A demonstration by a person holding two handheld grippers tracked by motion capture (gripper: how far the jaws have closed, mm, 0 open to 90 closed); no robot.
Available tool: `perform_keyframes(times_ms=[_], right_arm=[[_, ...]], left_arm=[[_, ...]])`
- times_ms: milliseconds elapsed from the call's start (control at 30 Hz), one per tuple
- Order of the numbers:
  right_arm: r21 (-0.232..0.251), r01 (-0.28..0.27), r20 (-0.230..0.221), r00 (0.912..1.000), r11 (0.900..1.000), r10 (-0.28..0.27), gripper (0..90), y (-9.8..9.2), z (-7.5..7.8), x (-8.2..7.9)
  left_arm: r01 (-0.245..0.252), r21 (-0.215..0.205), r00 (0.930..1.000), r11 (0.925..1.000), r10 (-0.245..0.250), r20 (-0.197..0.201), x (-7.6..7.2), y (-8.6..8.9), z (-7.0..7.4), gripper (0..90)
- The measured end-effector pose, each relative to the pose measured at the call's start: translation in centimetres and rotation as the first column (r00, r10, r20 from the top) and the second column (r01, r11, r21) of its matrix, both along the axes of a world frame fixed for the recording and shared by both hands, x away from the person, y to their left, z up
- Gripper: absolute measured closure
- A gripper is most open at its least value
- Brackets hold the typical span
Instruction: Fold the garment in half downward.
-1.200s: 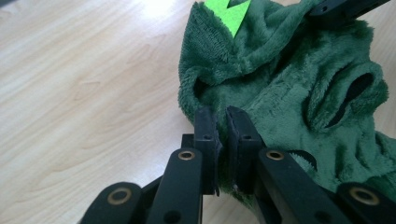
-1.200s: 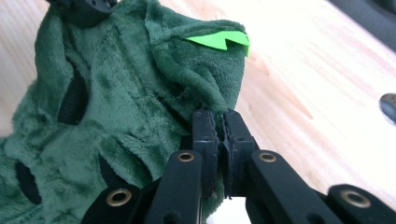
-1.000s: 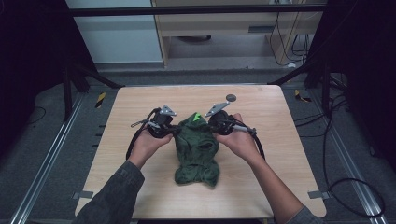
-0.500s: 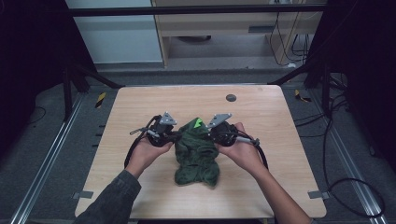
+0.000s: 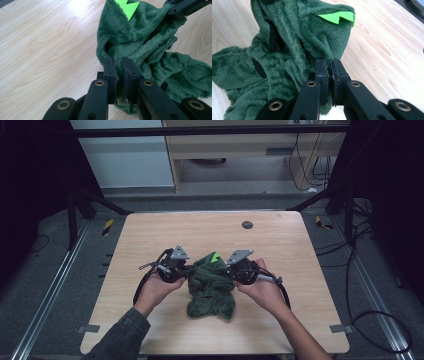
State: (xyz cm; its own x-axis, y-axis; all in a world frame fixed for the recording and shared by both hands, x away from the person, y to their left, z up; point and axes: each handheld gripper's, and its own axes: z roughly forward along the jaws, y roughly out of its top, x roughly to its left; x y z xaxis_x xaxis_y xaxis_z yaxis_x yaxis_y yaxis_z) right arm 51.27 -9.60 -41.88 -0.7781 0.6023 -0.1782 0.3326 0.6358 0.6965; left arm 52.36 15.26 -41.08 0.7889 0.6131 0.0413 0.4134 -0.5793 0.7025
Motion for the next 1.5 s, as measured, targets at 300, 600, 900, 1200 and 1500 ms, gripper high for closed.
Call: perform_keyframes(times_ms=[300, 600, 900, 1200, 1500], right_arm=[[0.004, -0.008, 0.002, 1.0, 1.0, 0.008, 85.3, -0.2, -0.1, -0.7], [0.003, -0.018, -0.002, 0.9998, 1.0, 0.018, 84.8, -0.2, -0.6, -1.2], [0.008, -0.017, -0.009, 0.9998, 1.0, 0.017, 84.0, -0.3, -1.1, -1.6], [0.014, -0.016, -0.013, 0.9998, 1.0, 0.016, 82.6, -0.4, -1.5, -2.2], [0.022, -0.019, -0.018, 0.9996, 1.0, 0.019, 81.0, -0.3, -2.3, -2.8]], left_arm=[[0.005, -0.001, 1.0, 1.0, -0.005, 0.005, -0.7, 0.0, -0.4, 82.7], [0.01, -0.002, 0.9999, 0.9999, -0.01, 0.009, -1.4, -0.1, -0.9, 82.1], [0.016, 0.002, 0.9998, 0.9999, -0.016, 0.01, -1.9, -0.3, -1.5, 81.9], [0.018, -0.007, 0.9998, 0.9998, -0.018, 0.005, -2.5, -0.2, -2.0, 81.1], [0.024, 0.0, 0.9997, 0.9997, -0.024, 0.007, -3.5, -0.4, -3.0, 79.7]])
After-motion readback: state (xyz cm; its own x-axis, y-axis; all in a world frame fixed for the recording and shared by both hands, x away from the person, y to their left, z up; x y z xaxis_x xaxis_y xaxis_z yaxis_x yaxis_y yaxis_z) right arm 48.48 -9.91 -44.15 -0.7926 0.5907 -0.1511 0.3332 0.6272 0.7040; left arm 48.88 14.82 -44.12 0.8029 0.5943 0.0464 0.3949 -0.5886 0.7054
